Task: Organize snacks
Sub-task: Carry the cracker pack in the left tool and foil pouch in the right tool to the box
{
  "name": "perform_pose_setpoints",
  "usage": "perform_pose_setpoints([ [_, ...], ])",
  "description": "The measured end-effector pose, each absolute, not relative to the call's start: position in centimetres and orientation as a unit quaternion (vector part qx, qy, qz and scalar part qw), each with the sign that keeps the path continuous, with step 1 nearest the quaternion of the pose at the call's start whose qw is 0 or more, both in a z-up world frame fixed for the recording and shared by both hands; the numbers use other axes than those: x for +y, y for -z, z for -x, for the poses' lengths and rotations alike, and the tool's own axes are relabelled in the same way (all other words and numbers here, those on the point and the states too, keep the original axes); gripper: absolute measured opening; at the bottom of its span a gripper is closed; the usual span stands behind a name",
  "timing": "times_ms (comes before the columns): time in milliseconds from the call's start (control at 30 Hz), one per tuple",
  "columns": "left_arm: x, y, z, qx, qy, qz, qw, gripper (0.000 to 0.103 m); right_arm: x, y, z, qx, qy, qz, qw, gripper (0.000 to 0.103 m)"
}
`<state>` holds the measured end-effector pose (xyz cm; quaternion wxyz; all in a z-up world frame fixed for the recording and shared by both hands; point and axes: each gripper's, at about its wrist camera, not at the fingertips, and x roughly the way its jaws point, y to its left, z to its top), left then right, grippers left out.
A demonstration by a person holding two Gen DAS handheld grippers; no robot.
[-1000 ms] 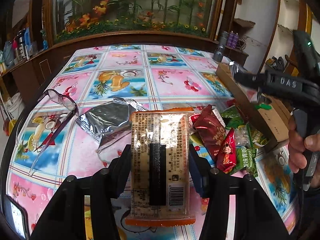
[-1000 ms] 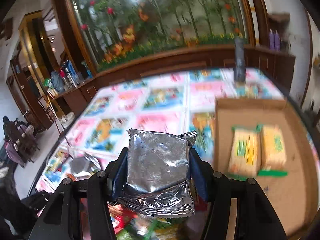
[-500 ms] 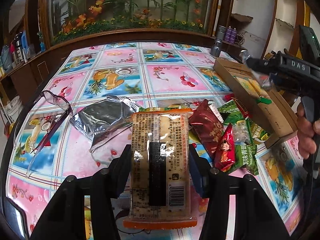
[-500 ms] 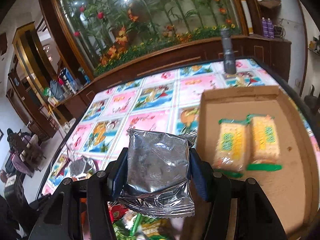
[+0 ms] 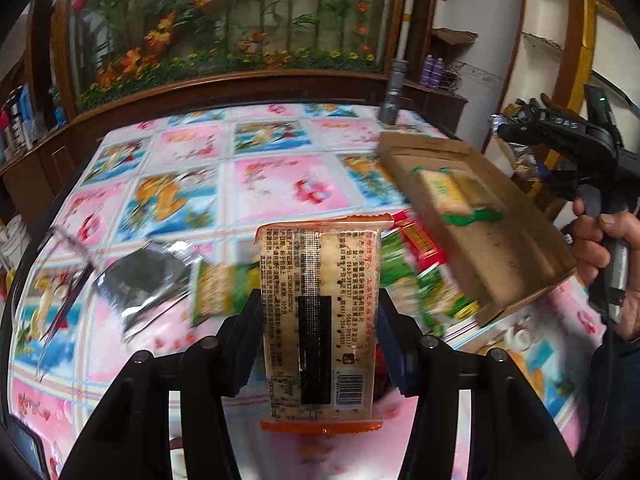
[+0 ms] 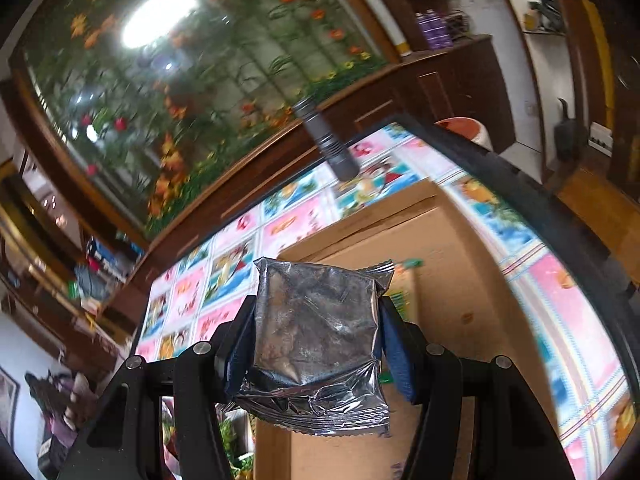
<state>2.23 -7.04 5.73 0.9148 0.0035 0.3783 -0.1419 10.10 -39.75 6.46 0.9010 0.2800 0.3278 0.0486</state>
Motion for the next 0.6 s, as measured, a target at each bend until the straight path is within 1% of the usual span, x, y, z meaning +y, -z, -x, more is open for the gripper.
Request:
perform_pose_setpoints([
  [200,-11.5,-7.4,-2.7,0.367,0.187,-0.006,0.911,0.052,-42.3,-6.6,-9.6,0.321,-0.035,-0.309,0.895,0.062],
  [433,-17.1,-7.9,-2.9,0.365,0.230,-0.017,0.902,0.052,-44.0,-6.8,-9.3,0.318,-0.021,-0.326,0.890,0.062],
  [600,-21.3,-6.7,-3.7,0.384,0.253,-0.021,0.888,0.052,-44.3,-6.1,-10.0,0.351,-0.012,-0.302,0.886,0.062],
])
